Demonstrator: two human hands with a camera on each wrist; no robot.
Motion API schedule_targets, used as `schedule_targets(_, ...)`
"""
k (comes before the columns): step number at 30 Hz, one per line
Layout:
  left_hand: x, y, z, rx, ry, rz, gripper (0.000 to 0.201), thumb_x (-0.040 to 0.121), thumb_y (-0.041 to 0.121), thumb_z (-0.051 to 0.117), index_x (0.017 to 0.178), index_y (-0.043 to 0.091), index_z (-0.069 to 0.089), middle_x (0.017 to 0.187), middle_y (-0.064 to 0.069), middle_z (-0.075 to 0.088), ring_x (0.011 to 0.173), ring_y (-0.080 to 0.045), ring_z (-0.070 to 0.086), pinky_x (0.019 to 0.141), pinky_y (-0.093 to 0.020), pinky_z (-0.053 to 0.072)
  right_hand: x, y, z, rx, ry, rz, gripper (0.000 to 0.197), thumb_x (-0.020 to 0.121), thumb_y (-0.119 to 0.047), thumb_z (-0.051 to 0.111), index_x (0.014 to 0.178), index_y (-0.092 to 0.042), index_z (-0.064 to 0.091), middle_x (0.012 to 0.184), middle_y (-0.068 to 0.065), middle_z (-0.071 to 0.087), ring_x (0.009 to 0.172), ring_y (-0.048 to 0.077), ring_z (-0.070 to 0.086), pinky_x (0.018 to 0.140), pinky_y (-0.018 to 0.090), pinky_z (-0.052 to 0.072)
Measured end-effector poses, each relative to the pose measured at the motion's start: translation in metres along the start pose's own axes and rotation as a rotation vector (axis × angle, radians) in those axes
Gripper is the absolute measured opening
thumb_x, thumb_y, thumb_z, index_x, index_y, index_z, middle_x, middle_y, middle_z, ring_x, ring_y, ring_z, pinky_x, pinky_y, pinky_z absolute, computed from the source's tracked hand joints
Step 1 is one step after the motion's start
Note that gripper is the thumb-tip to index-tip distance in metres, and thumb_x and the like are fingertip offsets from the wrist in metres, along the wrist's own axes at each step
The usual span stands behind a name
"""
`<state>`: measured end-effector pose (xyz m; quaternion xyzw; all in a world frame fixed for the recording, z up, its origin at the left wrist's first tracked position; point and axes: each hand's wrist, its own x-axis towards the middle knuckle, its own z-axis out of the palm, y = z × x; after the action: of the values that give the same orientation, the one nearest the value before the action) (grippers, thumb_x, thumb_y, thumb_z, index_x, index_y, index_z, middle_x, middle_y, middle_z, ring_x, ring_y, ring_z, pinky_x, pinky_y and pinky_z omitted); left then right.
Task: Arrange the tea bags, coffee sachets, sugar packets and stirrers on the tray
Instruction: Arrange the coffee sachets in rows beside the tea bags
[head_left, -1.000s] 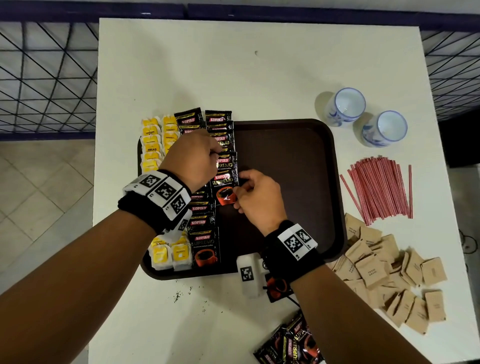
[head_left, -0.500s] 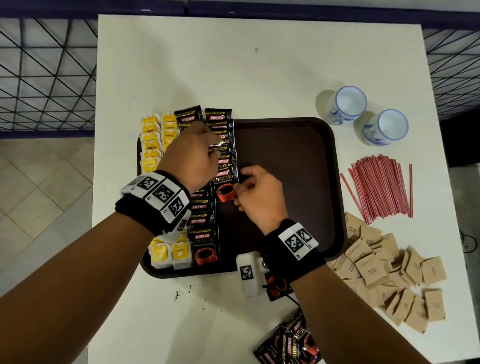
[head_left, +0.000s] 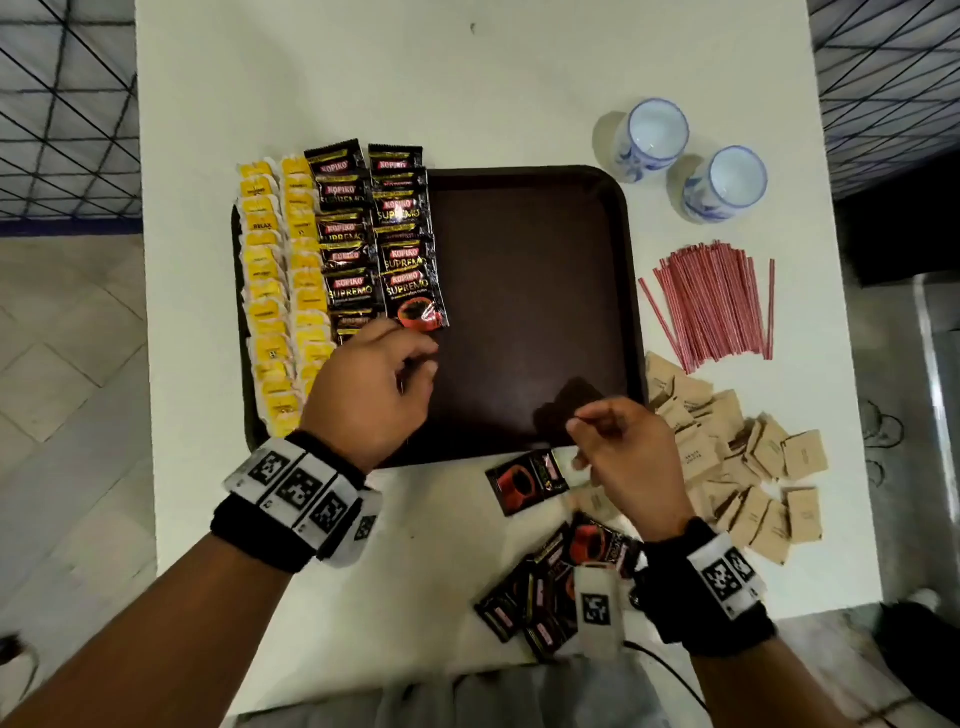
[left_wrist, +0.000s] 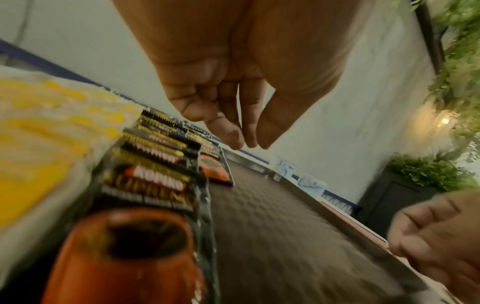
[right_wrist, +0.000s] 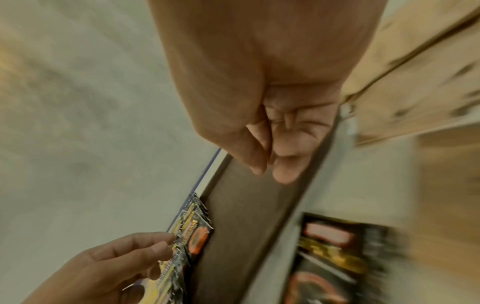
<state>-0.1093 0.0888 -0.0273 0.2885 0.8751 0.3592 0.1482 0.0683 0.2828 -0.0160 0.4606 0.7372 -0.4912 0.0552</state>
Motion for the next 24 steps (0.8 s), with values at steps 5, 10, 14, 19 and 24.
schedule_targets(5, -0.055, 0.02, 0.032, -0.021, -0.064, -0.067, 0.015, 0.081, 0.027, 0.067, 0.094, 0.021, 0.074, 0.085, 0.007, 0.064, 0.071, -0.009, 0.061, 0.068, -0.021, 0.049, -0.046, 0.05, -0.016, -0.169, 0.03, 0.012, 0.01, 0.084, -0.019, 0.076, 0.085, -0.025, 0.068, 0.077, -0.01, 0.069, 0.068, 0.007, 0.066, 0.062, 0.019, 0.046)
schedule_targets(10, -0.087, 0.046, 0.068, 0.179, -0.371, -0.008, 0.023, 0.086, 0.04, 0.058, 0.107, 0.033, 0.067, 0.09, 0.01, 0.061, 0.08, -0.016, 0.064, 0.065, -0.029, 0.052, -0.071, 0.084, -0.027, -0.367, -0.166, -0.002, 0.034, 0.076, -0.03, 0.084, 0.105, -0.032, 0.065, 0.096, -0.015, 0.058, 0.085, 0.006, 0.059, 0.07, 0.018, 0.046)
schedule_targets(14, -0.096, 0.056, 0.086, 0.278, -0.495, -0.103, 0.044, 0.092, 0.043, 0.053, 0.135, 0.033, 0.048, 0.121, 0.008, 0.057, 0.105, -0.019, 0.06, 0.08, -0.032, 0.049, -0.076, 0.097, -0.024, -0.501, -0.22, -0.06, 0.047, 0.078, -0.029, 0.081, 0.118, -0.03, 0.057, 0.109, -0.011, 0.05, 0.097, 0.01, 0.056, 0.079, 0.028, 0.053)
schedule_targets(19, -0.102, 0.058, 0.09, 0.304, -0.418, -0.163, 0.038, 0.089, 0.039, 0.058, 0.125, 0.027, 0.054, 0.119, 0.006, 0.052, 0.1, -0.02, 0.06, 0.075, -0.033, 0.05, -0.073, 0.099, -0.016, -0.488, -0.167, -0.119, 0.045, 0.077, -0.023, 0.08, 0.116, -0.025, 0.058, 0.112, -0.008, 0.043, 0.108, 0.017, 0.05, 0.087, 0.035, 0.052)
schedule_targets(24, -0.117, 0.06, 0.087, 0.311, -0.416, -0.206, 0.052, 0.089, 0.031, 0.054, 0.139, 0.027, 0.042, 0.13, 0.006, 0.047, 0.105, -0.019, 0.059, 0.075, -0.032, 0.052, -0.072, 0.1, -0.014, -0.541, -0.118, -0.189, 0.039, 0.073, -0.025, 0.082, 0.101, -0.023, 0.054, 0.109, -0.006, 0.05, 0.108, 0.02, 0.043, 0.092, 0.038, 0.042)
